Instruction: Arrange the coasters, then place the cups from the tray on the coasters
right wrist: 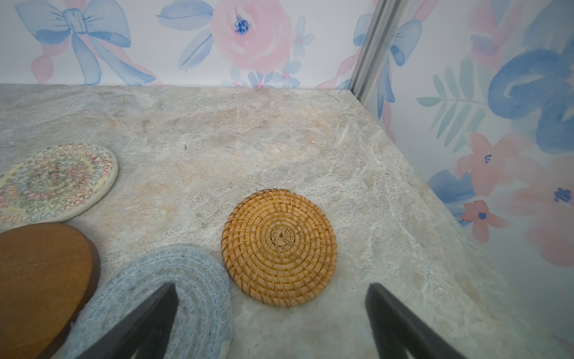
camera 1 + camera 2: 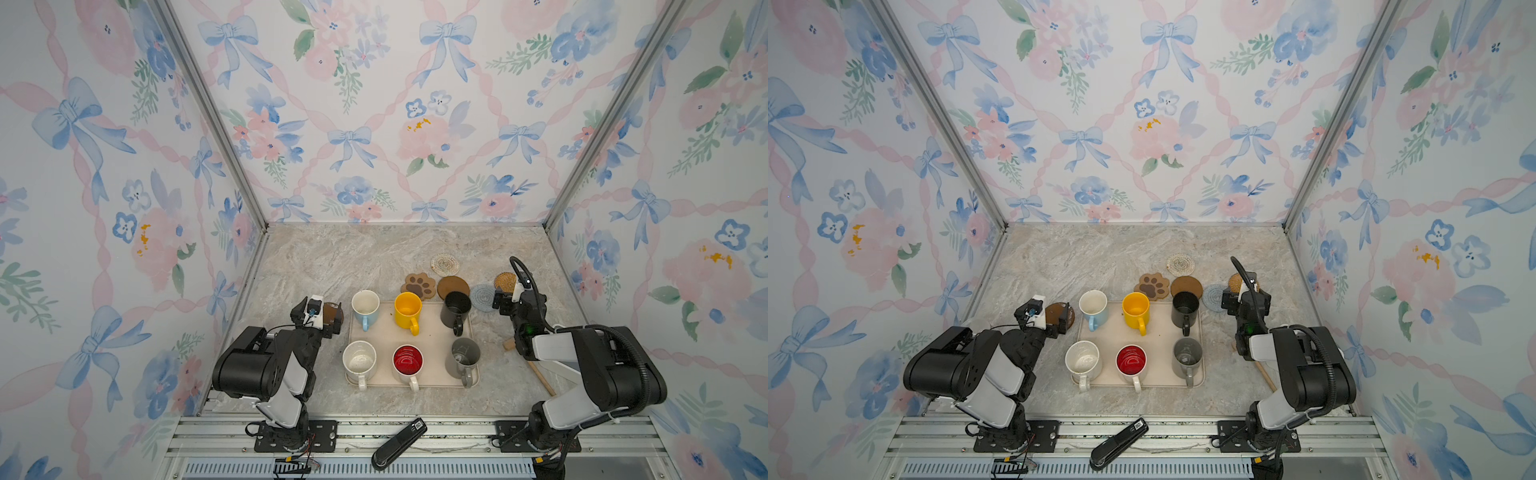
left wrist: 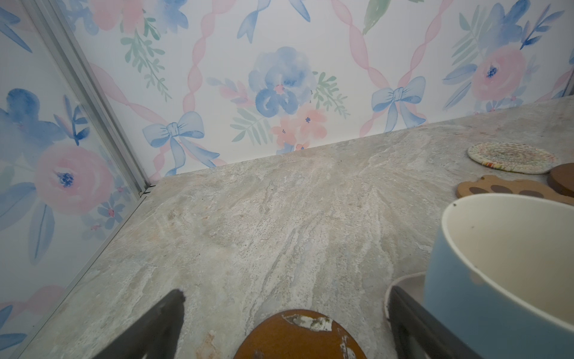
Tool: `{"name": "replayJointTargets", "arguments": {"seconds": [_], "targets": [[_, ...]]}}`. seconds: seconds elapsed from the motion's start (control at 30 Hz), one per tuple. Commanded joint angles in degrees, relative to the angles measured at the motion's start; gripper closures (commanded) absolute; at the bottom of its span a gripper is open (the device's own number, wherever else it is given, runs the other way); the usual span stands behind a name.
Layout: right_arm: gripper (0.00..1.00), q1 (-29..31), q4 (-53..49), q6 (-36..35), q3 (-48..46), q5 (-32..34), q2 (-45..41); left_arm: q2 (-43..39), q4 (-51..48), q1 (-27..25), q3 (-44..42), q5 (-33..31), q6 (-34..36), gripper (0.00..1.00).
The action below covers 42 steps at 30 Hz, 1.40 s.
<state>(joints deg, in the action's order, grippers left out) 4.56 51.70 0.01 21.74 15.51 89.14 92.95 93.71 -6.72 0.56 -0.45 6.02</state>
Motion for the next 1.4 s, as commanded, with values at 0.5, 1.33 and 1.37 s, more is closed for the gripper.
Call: {"name": "replayJointTargets", "arguments": {"seconds": [0.5,1.33,1.37], "targets": [[0.03,0.27,1.66,0.95,-0.07,0.66,-0.37,-0.77,-2.69,0.22,3.88,-10.67,-3.04,0.02],[0.05,8.47,-58.99,14.29,27.17,0.78,-27.09,-34.89,-101.84,-0.22,37.22,-4.70,-30.12,0.32],[0.05,9.64,-59.21,15.72,28.17,1.00,-26.76,-34.77,-103.36,-0.37,37.13,-3.10,-31.04,0.34]]}}
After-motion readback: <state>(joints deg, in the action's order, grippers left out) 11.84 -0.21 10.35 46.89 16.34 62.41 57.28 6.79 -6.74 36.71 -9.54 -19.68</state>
